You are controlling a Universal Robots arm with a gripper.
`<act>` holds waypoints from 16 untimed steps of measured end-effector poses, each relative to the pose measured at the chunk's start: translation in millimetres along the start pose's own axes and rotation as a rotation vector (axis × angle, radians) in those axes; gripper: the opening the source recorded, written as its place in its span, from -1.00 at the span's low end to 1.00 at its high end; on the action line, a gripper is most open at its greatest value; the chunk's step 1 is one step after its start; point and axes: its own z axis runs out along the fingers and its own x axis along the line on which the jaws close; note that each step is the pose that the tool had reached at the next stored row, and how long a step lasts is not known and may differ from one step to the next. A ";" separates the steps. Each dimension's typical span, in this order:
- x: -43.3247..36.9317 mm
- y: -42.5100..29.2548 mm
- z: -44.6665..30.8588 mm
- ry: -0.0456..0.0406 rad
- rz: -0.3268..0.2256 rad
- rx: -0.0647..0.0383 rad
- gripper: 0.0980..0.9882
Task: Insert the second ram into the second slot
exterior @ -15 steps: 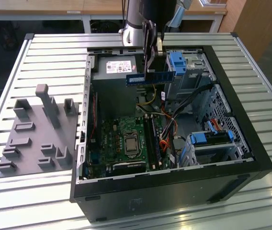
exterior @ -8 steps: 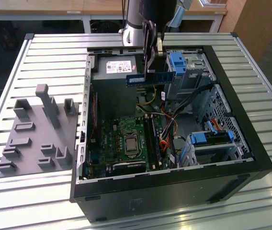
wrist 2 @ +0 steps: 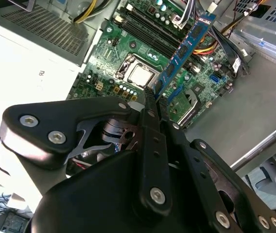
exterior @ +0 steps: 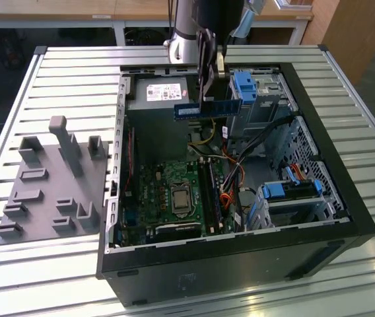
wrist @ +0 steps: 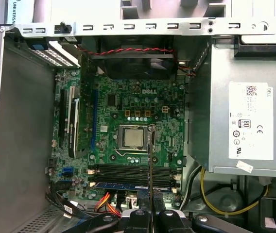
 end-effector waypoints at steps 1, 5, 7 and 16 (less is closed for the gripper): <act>0.4 0.0 0.0 0.0008 0.000 0.000 -0.91; 2.5 0.0 0.1 0.0033 0.000 0.000 -0.91; 3.6 0.1 0.3 0.0045 0.000 0.000 -0.91; 3.9 0.1 0.9 -0.0116 0.092 -0.010 -0.91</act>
